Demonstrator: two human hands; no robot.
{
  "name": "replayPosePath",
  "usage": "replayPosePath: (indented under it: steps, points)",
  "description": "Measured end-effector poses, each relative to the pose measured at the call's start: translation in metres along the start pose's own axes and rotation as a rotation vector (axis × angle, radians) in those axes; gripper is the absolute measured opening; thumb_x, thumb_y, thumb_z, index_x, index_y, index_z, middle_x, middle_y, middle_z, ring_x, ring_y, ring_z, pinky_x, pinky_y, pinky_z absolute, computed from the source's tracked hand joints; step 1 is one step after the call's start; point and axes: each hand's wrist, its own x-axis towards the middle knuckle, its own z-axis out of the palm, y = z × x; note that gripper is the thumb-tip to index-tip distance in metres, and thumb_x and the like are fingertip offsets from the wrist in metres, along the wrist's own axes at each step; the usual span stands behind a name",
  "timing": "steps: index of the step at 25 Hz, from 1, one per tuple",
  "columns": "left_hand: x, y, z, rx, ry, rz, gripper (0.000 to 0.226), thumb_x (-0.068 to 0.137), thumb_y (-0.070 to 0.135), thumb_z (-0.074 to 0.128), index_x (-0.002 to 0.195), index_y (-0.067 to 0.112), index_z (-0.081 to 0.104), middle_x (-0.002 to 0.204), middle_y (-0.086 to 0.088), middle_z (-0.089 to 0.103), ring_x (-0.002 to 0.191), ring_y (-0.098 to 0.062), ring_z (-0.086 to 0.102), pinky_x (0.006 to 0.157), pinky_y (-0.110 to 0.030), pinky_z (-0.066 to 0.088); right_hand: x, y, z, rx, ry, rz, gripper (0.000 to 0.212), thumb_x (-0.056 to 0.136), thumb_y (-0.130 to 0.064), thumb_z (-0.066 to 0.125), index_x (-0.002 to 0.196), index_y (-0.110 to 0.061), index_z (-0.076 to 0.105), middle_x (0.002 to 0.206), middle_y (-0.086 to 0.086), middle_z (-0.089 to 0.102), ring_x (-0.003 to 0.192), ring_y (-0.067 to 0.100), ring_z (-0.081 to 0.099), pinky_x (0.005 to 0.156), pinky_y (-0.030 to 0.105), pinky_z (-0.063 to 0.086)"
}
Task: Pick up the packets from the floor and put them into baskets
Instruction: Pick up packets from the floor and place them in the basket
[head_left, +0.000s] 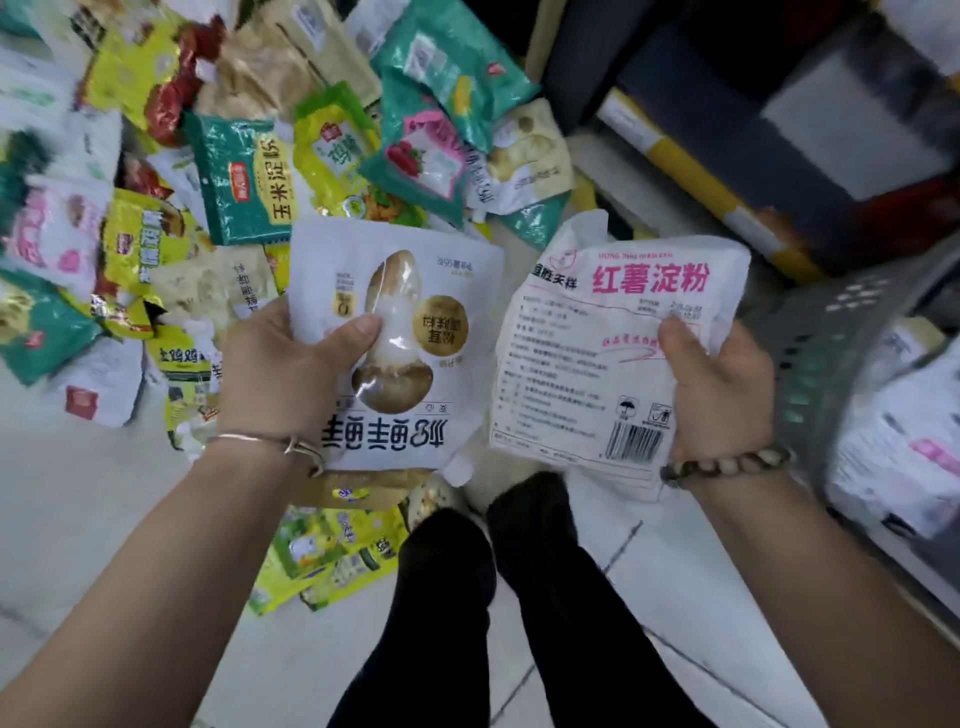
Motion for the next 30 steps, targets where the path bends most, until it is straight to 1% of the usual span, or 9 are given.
replayPosePath:
  steps: [5,9,16,18,20,22,26,28,30]
  points:
    - [-0.067,0.049,0.044,0.036,-0.109,0.082,0.021,0.079,0.01,0.071,0.072,0.026,0.061,0.06,0.015,0.065,0.044,0.007,0.056,0.043,-0.012,0.046,-0.028,-0.029,-0.088,-0.008,0.113,-0.029,0.019,0.088,-0.017,0.058,0.079,-0.033,0.062,0.072,-0.028,0.067,0.07,-0.009,0.063,0.06,0.011,0.049]
    - [-0.119,0.065,0.117,0.051,-0.22,0.112,0.021,0.08,0.007,0.068,0.072,0.026,0.063,0.053,0.022,0.064,0.045,0.005,0.058,0.042,-0.012,0.044,-0.025,-0.02,-0.182,0.072,0.204,0.007,0.025,0.088,-0.018,0.056,0.08,-0.038,0.069,0.081,-0.02,0.07,0.082,0.007,0.066,0.075,0.031,0.053]
    - [-0.216,0.07,0.302,0.234,-0.36,0.244,0.015,0.08,0.013,0.068,0.075,0.026,0.062,0.069,0.017,0.063,0.053,0.012,0.055,0.05,-0.005,0.042,0.017,0.018,-0.387,0.192,0.288,0.122,0.02,0.093,-0.006,0.053,0.098,-0.02,0.065,0.091,-0.01,0.073,0.086,0.011,0.069,0.067,0.024,0.055]
    - [-0.231,0.068,0.355,0.292,-0.371,0.323,0.016,0.082,0.013,0.067,0.079,0.027,0.059,0.07,0.021,0.057,0.055,0.013,0.053,0.049,-0.001,0.037,0.042,0.04,-0.438,0.183,0.328,0.157,0.018,0.093,-0.005,0.053,0.1,-0.016,0.064,0.093,-0.006,0.072,0.09,0.015,0.068,0.074,0.031,0.057]
    - [-0.233,0.055,0.408,0.383,-0.362,0.368,0.007,0.083,0.016,0.065,0.088,0.019,0.06,0.073,0.013,0.059,0.063,0.001,0.054,0.053,-0.011,0.04,0.072,0.072,-0.477,0.142,0.349,0.217,0.014,0.093,-0.006,0.053,0.103,-0.011,0.062,0.095,-0.003,0.069,0.092,0.02,0.066,0.083,0.041,0.054]
    - [-0.227,0.032,0.46,0.529,-0.368,0.381,0.019,0.083,0.021,0.062,0.096,0.007,0.063,0.085,-0.001,0.065,0.075,-0.018,0.059,0.062,-0.021,0.04,0.102,0.111,-0.499,0.11,0.332,0.284,0.014,0.092,-0.006,0.054,0.104,-0.01,0.06,0.088,-0.004,0.069,0.085,0.019,0.065,0.084,0.041,0.053]
    - [-0.212,-0.027,0.535,0.553,-0.431,0.149,0.027,0.077,0.017,0.062,0.103,0.008,0.065,0.098,-0.011,0.069,0.091,-0.028,0.065,0.079,-0.038,0.054,0.141,0.191,-0.506,0.155,0.172,0.521,0.018,0.09,-0.009,0.057,0.108,-0.01,0.062,0.099,0.009,0.066,0.065,0.008,0.066,0.062,0.025,0.055]
    - [-0.205,-0.05,0.547,0.506,-0.405,0.021,0.03,0.075,0.013,0.065,0.104,0.007,0.064,0.099,-0.013,0.069,0.092,-0.03,0.066,0.079,-0.046,0.055,0.147,0.227,-0.498,0.177,0.068,0.695,0.017,0.091,-0.017,0.058,0.107,-0.016,0.064,0.104,0.009,0.067,0.076,0.015,0.068,0.069,0.031,0.056]
    - [-0.198,-0.065,0.552,0.486,-0.385,-0.019,0.027,0.074,0.011,0.068,0.1,0.008,0.062,0.094,-0.008,0.068,0.089,-0.028,0.066,0.074,-0.038,0.055,0.151,0.252,-0.487,0.17,0.114,0.791,0.02,0.089,-0.019,0.059,0.109,-0.015,0.063,0.102,0.009,0.067,0.09,0.025,0.065,0.078,0.032,0.055]
